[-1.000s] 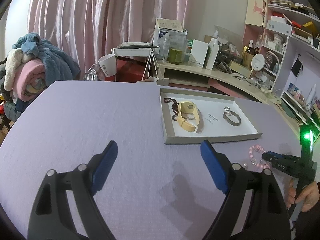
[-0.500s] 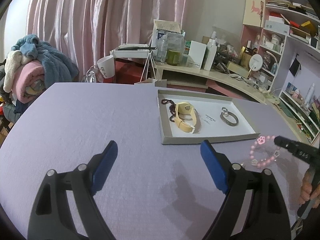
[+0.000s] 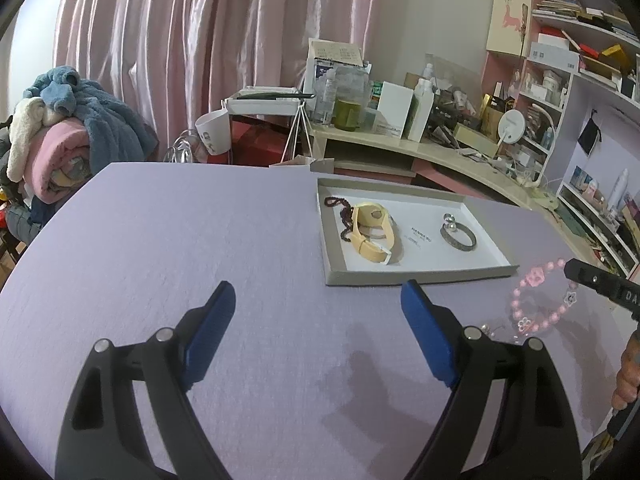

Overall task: Organize jewelry
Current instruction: 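Lift the pink bracelet with the right gripper while the left moves toward the pearl bracelet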

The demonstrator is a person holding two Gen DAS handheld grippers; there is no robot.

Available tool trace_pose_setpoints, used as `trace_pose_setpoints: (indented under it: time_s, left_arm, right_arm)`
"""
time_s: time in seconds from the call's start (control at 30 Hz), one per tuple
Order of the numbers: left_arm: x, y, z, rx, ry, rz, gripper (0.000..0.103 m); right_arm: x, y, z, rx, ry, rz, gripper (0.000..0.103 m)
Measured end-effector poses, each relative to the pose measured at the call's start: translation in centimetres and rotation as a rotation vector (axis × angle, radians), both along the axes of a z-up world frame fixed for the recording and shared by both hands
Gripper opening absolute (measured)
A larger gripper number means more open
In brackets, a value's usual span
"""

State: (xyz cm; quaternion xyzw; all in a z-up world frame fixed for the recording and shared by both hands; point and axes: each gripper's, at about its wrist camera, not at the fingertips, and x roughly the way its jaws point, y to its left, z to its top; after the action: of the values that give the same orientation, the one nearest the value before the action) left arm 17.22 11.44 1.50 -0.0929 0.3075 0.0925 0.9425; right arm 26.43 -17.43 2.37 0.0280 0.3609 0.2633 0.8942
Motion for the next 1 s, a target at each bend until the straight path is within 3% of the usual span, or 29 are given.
trace_pose_setpoints:
  time_s: [0.2, 0.33, 0.8, 0.9, 1.0]
  left_arm:
    - [0.2, 0.5, -2.3, 0.014, 0.049, 0.039, 0.085]
    - [0.4, 0.6, -3.2, 0.018, 0.062, 0.051, 0.094]
    - [1.2, 2.7, -3.5, 0.079, 0.007, 0.121, 0.101]
    - [2.9, 4.4, -4.3, 0.067, 0.030, 0.150, 0.101]
    - [4.6, 6.0, -4.9, 0.008, 0.075, 0.173, 0.101]
  right_arm:
    - [0.2, -1.1, -0.3, 0.022, 0.008, -0.018, 0.014]
    - [-0.2, -1.2, 0.2, 0.015, -0.019, -0.019, 0.014]
    - [-0.5, -0.8, 0.9, 0.007, -0.051, -0.018, 0.014]
    - [-0.6, -0.7, 0.9, 0.007, -0.053, -0.016, 0.014]
    - [-0.6, -0.5, 1.1, 0.007, -0.059, -0.012, 0.014]
